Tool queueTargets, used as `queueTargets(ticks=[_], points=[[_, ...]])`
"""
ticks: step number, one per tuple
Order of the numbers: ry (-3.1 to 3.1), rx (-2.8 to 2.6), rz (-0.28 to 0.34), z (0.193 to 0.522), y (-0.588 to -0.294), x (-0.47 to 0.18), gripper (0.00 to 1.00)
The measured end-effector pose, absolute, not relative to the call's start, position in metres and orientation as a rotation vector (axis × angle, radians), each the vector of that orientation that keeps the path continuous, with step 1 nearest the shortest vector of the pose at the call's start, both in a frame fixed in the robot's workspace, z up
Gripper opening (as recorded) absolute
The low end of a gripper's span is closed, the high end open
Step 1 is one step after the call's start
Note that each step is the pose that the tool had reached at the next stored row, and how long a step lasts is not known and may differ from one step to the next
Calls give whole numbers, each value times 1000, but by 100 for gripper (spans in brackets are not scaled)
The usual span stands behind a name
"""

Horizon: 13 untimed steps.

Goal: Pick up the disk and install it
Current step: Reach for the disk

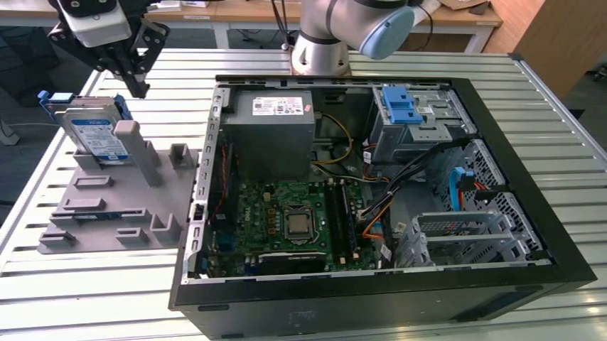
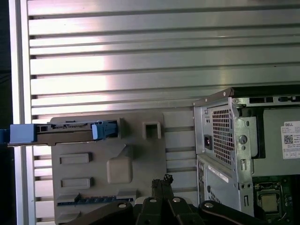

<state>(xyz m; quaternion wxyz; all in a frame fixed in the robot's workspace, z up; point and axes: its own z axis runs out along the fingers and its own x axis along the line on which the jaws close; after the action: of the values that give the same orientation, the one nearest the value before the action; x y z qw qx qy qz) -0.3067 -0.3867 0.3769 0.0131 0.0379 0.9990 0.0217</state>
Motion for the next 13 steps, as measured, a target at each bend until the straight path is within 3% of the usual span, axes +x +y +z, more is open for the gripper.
queueTargets(ticks=[13], points=[[3113, 118, 68, 377, -387, -309, 11]])
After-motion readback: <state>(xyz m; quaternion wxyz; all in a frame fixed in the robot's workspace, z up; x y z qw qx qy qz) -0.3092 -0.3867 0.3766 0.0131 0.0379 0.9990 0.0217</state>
